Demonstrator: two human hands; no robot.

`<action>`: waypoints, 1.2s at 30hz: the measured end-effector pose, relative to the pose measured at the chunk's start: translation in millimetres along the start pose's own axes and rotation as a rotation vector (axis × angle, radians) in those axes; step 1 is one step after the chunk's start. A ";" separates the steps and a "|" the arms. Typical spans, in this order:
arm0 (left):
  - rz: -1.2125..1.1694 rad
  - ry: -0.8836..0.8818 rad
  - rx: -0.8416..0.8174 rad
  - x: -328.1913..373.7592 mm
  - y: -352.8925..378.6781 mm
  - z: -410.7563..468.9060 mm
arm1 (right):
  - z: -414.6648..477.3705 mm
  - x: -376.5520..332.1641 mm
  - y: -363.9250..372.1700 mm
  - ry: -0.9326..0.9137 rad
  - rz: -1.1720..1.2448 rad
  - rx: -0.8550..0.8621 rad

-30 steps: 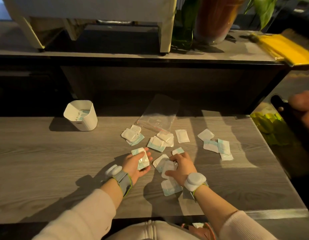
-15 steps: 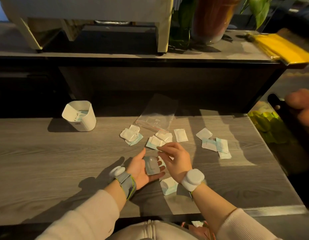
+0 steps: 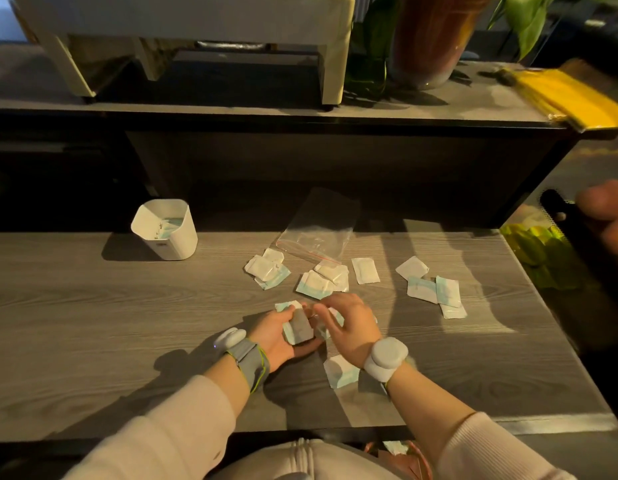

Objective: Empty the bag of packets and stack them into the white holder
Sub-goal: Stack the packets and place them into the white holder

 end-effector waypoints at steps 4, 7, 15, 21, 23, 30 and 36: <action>-0.016 0.044 0.023 6.8 -9.6 1.6 | 13.7 27.8 10.2 0.108 -0.196 -0.173; -0.019 0.047 0.033 8.5 -10.9 -1.5 | 18.5 36.4 24.6 0.041 -0.358 -0.353; -0.078 0.035 0.042 9.2 -19.6 -2.5 | 21.3 37.2 28.8 0.135 -0.550 -0.434; -0.081 0.072 0.056 12.0 -23.4 0.9 | 26.5 26.5 7.5 0.336 -0.016 -0.176; -0.071 0.079 0.037 12.2 -22.0 1.4 | 26.8 25.8 7.2 0.516 0.330 -0.112; 0.035 0.073 -0.049 6.4 -6.6 0.8 | 18.6 11.2 22.1 0.668 0.773 -0.150; 0.125 0.121 -0.047 3.0 -0.4 0.9 | 14.0 10.2 24.3 0.615 0.634 -0.177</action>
Point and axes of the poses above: each hand's wrist, its own z-axis towards the middle knuckle, its own y-axis out of the palm, x = y × z, the point moved 5 cm from there along z, towards the middle knuckle, and after that the axes turned 1 degree about -z, right-handed, at the moved point
